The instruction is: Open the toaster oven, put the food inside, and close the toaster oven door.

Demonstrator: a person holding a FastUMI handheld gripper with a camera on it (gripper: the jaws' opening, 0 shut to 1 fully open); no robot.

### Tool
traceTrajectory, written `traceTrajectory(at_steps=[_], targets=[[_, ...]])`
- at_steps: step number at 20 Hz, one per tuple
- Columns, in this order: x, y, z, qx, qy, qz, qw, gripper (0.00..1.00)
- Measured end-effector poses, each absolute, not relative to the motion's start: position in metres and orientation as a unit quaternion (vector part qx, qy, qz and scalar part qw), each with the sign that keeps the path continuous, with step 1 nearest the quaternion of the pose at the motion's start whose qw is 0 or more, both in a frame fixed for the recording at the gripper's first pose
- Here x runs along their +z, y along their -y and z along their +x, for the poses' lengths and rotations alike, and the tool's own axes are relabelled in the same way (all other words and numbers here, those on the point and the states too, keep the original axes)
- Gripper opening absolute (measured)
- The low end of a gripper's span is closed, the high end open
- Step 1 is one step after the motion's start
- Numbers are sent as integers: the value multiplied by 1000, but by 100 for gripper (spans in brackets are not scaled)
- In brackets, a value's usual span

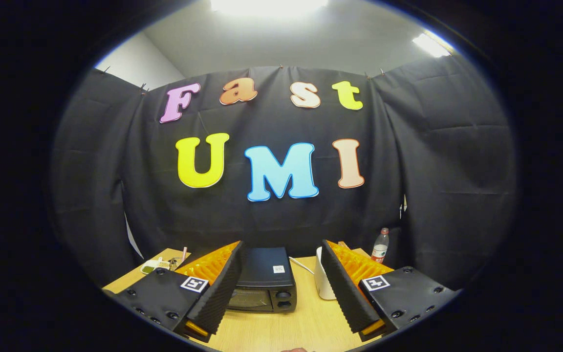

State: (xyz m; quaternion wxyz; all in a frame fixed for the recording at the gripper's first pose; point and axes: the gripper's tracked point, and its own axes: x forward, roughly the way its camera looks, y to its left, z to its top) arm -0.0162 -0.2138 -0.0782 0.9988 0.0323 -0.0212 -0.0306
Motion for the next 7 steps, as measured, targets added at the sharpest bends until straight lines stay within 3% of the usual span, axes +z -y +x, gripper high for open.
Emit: traceTrajectory(at_steps=[7], targets=[[-79, 206, -8, -15, 17, 38, 999, 98]])
